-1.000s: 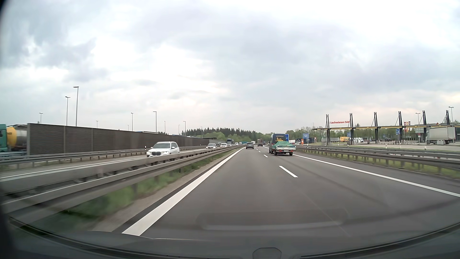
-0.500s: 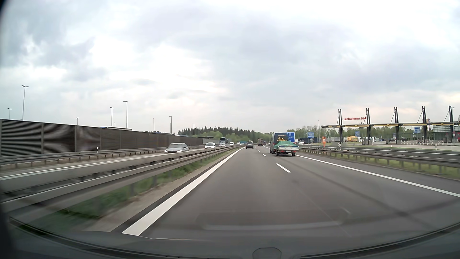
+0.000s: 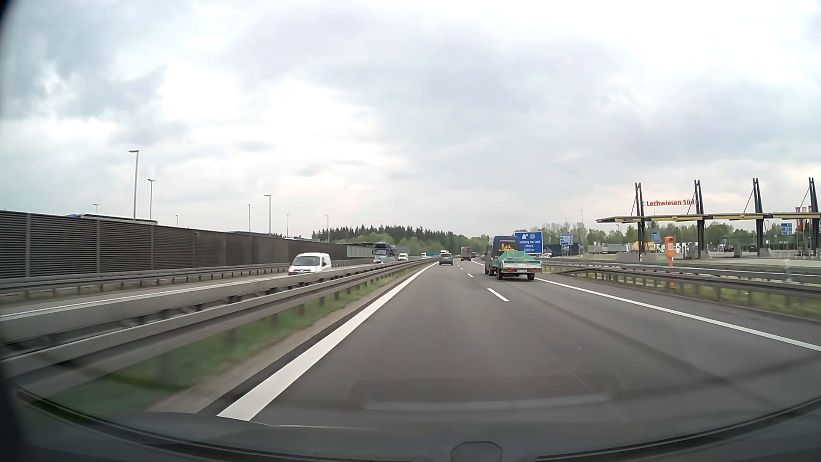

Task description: Follow the waypoints while adhering to traffic rules and regulations

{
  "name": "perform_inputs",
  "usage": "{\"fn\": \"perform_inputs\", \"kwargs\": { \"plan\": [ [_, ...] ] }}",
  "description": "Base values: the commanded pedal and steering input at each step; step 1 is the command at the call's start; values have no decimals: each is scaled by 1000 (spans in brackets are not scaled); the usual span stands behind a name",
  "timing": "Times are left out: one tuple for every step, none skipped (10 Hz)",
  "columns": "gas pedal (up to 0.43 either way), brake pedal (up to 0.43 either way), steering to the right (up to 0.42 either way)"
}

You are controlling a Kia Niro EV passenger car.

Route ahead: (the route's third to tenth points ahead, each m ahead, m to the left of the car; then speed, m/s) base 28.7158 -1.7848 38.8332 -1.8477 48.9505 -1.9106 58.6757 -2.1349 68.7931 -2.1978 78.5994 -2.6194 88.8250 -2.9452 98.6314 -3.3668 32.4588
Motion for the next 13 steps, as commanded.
{"fn": "perform_inputs", "kwargs": {
  "plan": [
    [189,0,1],
    [189,0,1],
    [189,0,1],
    [189,0,1],
    [189,0,1],
    [189,0,1],
    [189,0,1],
    [197,0,1],
    [197,0,1],
    [197,0,1],
    [220,0,1],
    [220,0,1],
    [220,0,1]
  ]
}}
